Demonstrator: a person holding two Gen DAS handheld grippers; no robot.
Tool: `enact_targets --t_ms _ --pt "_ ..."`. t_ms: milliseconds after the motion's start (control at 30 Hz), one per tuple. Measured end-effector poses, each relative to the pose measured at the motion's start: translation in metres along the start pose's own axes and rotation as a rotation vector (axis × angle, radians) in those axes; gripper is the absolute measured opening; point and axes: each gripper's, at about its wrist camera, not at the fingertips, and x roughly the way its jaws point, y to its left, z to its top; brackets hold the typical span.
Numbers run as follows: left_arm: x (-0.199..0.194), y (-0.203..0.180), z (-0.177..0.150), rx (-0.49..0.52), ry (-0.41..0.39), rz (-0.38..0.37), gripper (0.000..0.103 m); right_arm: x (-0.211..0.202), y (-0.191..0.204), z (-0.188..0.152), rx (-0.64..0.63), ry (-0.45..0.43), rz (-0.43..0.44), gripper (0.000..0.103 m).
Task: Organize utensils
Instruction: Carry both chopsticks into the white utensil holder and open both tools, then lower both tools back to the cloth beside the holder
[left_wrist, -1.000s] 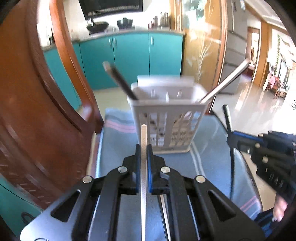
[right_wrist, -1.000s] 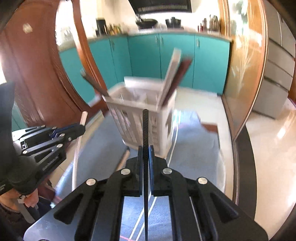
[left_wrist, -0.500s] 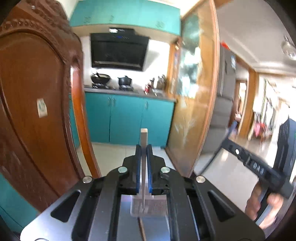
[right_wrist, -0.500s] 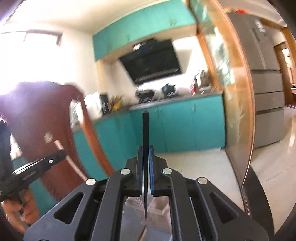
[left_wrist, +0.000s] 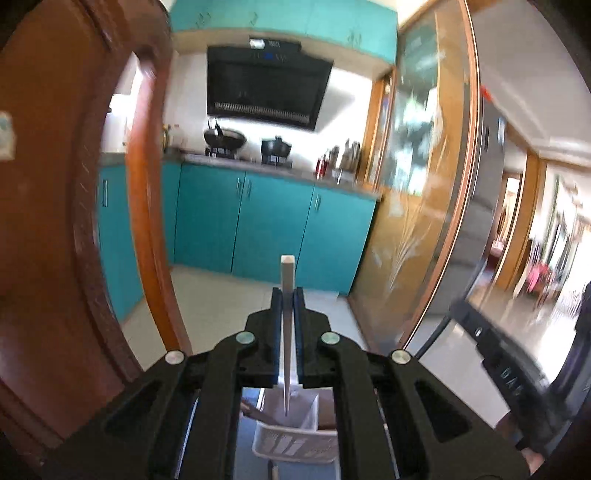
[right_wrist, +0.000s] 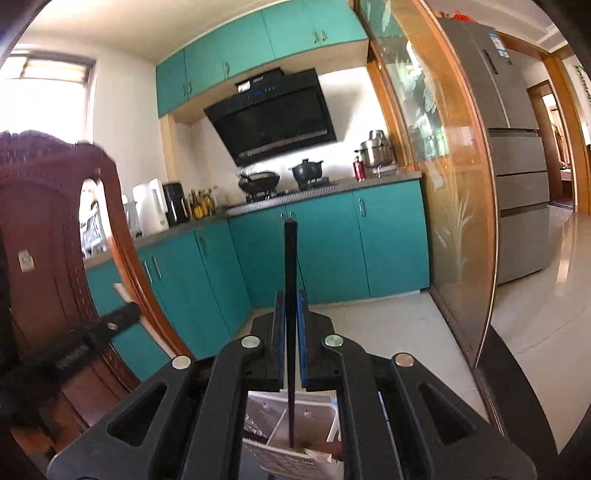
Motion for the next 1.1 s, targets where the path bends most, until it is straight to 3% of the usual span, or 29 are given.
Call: enact_targets --t_ms 200,367,500,633,700,767,833,1000,1100 --pt "0.019 -0.002 -0.015 0.045 0.069 0.036 0.007 0.005 0.004 -0.018 -0.039 0.045 -0.004 0.006" --pt "0.015 0.002 -0.023 0.047 0.077 0.032 0.007 -0.001 0.004 -0.025 -0.053 0.070 -0.025 0.007" --pt "0.003 0.004 -0.022 0.040 0.055 0.025 0.017 -0.017 0.006 -0.023 -0.068 0.040 -0.049 0.016" --pt "-0.015 0.009 -0.022 0.041 0.006 0.026 0.025 -0.053 0.016 -0.021 -0.094 -0.013 0.004 0.018" --pt "-0.028 0.012 -0.025 0.039 -0.029 0.044 0.025 -0.069 0.026 -0.028 -0.117 0.013 0.121 0.018" --pt "-0.039 0.018 -0.030 0.034 -0.060 0.070 0.025 -0.071 0.038 -0.050 -0.155 0.105 0.223 0.018" --pt "-0.045 0.020 -0.037 0.044 -0.068 0.089 0.025 -0.057 0.046 -0.090 -0.207 0.253 0.279 0.018" --pt "-0.034 0.025 -0.062 0.074 -0.004 0.121 0.027 0.025 0.037 -0.199 -0.149 0.743 0.173 0.018" --pt "-0.022 0.030 -0.076 0.070 0.060 0.116 0.027 0.054 0.029 -0.233 -0.054 0.883 0.163 0.018"
